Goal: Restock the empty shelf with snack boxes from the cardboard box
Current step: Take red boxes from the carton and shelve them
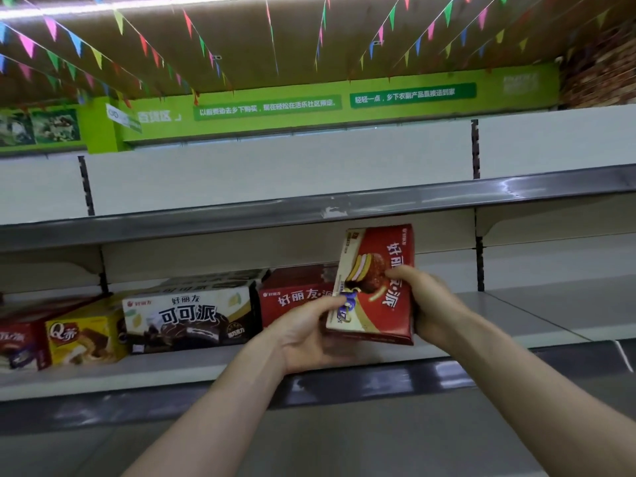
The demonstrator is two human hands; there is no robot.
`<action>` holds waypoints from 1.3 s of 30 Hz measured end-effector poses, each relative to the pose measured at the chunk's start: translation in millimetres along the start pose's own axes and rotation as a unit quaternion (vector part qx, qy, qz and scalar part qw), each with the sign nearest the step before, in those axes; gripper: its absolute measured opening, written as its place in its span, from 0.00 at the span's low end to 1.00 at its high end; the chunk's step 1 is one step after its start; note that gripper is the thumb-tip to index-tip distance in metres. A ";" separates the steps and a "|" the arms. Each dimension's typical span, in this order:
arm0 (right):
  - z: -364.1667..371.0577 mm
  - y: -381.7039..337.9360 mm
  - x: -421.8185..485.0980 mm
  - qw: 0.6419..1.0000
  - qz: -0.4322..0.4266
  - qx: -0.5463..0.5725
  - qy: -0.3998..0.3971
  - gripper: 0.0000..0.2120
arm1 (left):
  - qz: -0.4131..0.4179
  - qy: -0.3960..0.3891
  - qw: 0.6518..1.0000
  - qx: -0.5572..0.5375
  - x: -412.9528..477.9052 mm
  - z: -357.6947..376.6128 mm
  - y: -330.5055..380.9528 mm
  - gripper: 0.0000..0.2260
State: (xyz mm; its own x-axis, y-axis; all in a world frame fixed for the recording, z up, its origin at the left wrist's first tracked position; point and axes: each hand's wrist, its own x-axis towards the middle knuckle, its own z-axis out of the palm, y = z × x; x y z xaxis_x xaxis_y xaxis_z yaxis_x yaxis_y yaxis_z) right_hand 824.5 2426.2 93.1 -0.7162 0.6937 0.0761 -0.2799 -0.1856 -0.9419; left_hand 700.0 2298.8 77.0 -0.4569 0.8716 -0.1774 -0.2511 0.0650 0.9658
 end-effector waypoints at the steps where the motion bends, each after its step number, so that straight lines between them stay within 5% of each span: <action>1: 0.4 3.9 1.3 1.000 0.010 0.002 -0.007 0.09 | 0.001 -0.004 1.000 -0.004 -1.8 0.0 -0.4 0.08; 8: -9.0 4.5 8.4 0.999 -0.019 -0.014 0.026 0.14 | 0.109 0.130 0.984 0.061 -1.8 -36.6 15.4 0.03; 12: -5.9 14.8 10.0 0.986 0.010 -0.164 -0.017 0.15 | 0.168 0.210 0.950 0.157 -7.4 -56.5 28.1 0.10; 20: 22.6 13.6 19.3 0.982 -0.055 -0.182 -0.006 0.07 | 0.178 0.194 0.891 0.370 -10.9 -64.0 35.0 0.12; 24: 36.9 13.8 23.8 0.993 -0.043 -0.105 0.010 0.13 | 0.149 0.203 0.944 0.212 -7.3 -62.0 33.0 0.10; 27: 52.3 38.5 15.6 0.990 0.030 -0.110 -0.079 0.11 | 0.108 0.184 0.975 0.058 -0.4 -58.1 26.5 0.08; 30: 60.2 35.6 17.2 0.979 0.035 -0.158 -0.123 0.15 | 0.079 0.179 0.976 0.095 -3.5 -59.9 22.9 0.06; 35: 49.4 -15.5 31.4 0.872 -0.110 -0.459 -0.129 0.22 | 0.195 0.328 0.912 0.151 -12.8 -86.9 36.2 0.23; 39: 61.4 -10.3 31.4 0.772 -0.103 -0.593 -0.204 0.29 | 0.235 0.335 0.874 0.261 -13.8 -81.2 31.0 0.20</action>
State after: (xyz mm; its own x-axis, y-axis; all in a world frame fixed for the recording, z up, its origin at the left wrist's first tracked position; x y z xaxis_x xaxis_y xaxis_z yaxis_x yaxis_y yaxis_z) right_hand 765.6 2407.2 125.3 -0.9445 0.3009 0.1320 0.1944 0.8356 -0.5138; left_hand 629.2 2249.3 94.1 -0.8459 0.3933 0.3602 0.4428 0.1413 0.8854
